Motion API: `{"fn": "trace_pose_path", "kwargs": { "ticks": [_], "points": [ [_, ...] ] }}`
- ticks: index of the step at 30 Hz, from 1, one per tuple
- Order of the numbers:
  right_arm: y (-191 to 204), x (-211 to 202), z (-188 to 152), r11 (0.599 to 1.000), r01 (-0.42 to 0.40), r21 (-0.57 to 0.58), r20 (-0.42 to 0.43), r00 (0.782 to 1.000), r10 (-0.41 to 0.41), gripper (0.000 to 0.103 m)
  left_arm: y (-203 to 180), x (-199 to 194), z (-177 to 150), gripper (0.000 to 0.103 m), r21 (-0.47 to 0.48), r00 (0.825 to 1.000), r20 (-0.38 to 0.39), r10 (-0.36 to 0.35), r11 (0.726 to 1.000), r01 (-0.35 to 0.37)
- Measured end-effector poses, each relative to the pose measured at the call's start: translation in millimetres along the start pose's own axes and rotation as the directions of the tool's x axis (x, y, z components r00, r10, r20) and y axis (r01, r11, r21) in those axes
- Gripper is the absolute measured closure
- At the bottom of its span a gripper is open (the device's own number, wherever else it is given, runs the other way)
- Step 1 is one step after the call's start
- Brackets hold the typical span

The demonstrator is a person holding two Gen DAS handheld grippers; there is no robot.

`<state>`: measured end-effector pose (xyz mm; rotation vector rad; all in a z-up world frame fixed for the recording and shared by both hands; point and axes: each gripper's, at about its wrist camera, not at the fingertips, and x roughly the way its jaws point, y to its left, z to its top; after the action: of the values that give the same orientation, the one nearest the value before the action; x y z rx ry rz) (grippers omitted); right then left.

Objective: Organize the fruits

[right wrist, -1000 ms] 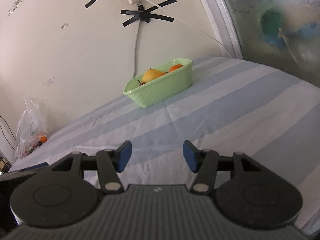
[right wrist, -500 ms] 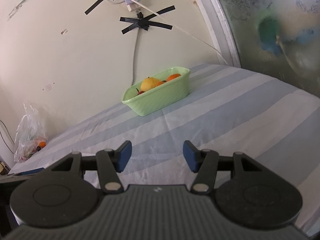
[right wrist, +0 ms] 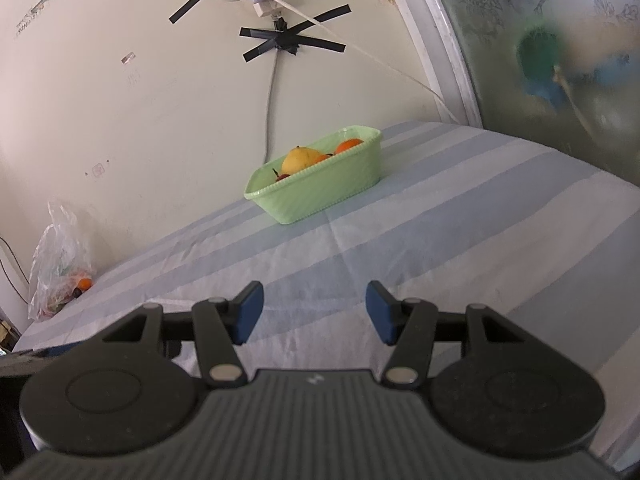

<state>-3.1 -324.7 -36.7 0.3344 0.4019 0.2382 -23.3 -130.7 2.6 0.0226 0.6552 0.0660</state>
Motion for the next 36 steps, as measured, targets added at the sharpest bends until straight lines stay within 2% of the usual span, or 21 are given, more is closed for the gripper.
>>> {"fn": "trace_pose_path", "kwargs": {
  "ticks": [5, 18, 29, 36],
  "points": [
    [-3, -1, -1, 1.000, 0.009, 0.010, 0.008, 1.000, -0.009, 0.044, -7, 1, -5, 0.000, 0.015, 0.999, -0.024, -0.031, 0.999, 0.031],
    [-3, 0, -2, 1.000, 0.008, 0.016, -0.005, 1.000, -0.008, 0.044, -12, 4, -10, 0.000, 0.017, 0.997, -0.060, -0.054, 0.998, 0.056],
    [-2, 2, -5, 1.000, 0.009, 0.009, -0.025, 1.000, -0.009, 0.044, -11, 10, -17, 0.000, -0.048, 0.994, -0.094, -0.059, 0.997, 0.055],
    [-2, 3, -6, 1.000, 0.009, 0.009, -0.030, 1.000, -0.009, 0.043, -11, 9, -20, 0.000, -0.073, 0.994, -0.087, -0.061, 0.996, 0.054]
  ]
}}
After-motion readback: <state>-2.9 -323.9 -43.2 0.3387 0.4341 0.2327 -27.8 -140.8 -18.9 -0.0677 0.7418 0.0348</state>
